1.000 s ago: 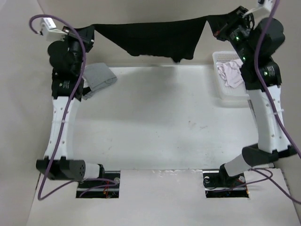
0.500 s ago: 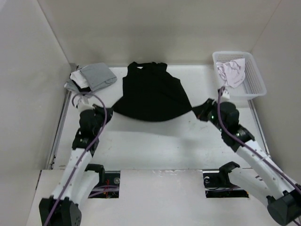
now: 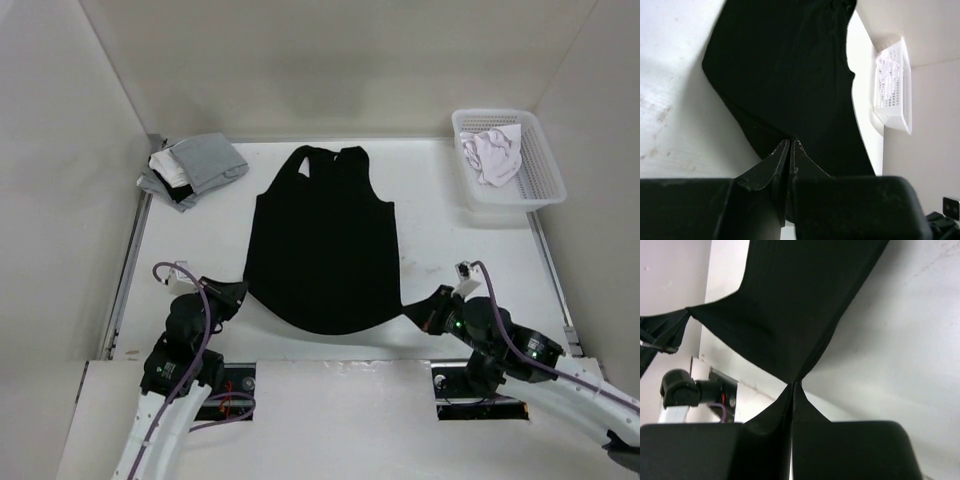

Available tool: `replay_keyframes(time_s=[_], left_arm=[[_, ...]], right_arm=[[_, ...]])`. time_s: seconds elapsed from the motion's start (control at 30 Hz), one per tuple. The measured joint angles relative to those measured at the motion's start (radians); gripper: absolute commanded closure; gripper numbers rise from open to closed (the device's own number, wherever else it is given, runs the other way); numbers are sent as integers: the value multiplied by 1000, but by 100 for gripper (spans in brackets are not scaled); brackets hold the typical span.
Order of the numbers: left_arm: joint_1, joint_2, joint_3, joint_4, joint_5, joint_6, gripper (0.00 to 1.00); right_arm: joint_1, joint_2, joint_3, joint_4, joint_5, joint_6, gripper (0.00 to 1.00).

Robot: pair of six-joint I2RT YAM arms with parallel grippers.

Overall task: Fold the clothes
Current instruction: Fold the tank top

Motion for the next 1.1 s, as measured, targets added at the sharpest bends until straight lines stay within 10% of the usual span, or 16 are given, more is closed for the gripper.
replay_keyframes(time_s=[0.17,0.4,0.7,0.93,1.1], left_arm=[[-37,91,32,2,-127,-10,98],[23,815,82,472,-192,29,98],[126,1625,718,812,-156,50,96],[166,1924,1146,831,-153,58,59],[191,1925,1076,860,-135,65,50]], right_arm=[[58,207,109,11,117,-22,100],[-425,858,250,428,-93,-193,100],[-724,1514,906,628,-359,-205,100],[-809,1843,1387,627,-414,-152,56],[-804,1878,1312,603,-413,-139,59]])
